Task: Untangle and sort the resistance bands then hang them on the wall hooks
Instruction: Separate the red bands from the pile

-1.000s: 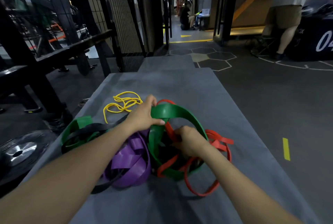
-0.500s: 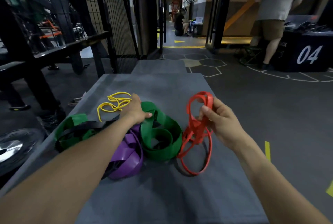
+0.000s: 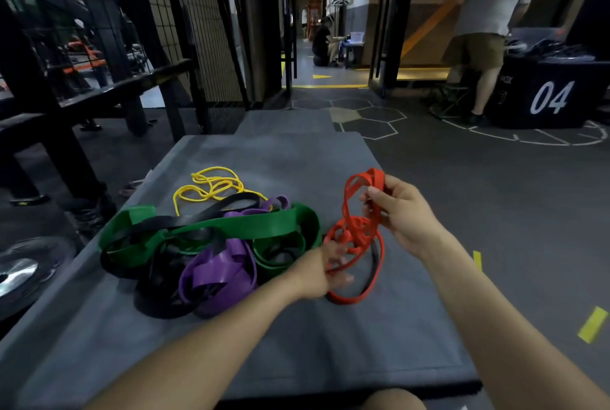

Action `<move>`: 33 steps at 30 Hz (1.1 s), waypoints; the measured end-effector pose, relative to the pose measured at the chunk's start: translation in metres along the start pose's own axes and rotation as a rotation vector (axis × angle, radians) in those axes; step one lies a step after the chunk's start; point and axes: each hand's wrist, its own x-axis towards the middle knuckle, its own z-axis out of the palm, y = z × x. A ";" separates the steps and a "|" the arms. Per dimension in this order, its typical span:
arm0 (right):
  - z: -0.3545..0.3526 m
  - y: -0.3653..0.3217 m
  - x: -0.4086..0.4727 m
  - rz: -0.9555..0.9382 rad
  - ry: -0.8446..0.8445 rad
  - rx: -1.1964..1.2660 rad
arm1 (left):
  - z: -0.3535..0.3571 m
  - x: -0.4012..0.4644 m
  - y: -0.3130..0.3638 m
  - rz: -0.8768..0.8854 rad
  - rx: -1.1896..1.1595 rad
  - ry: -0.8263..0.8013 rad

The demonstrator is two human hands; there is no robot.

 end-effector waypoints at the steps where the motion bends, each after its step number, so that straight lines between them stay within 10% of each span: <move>1: -0.009 0.001 0.000 -0.027 0.040 -0.125 | 0.006 0.001 -0.003 -0.042 0.019 0.005; 9: -0.036 0.095 -0.004 0.067 -0.060 -1.183 | 0.004 -0.010 -0.019 -0.067 0.292 0.188; 33: -0.007 0.087 0.075 0.479 0.254 -0.857 | -0.054 0.044 -0.032 0.043 0.455 0.435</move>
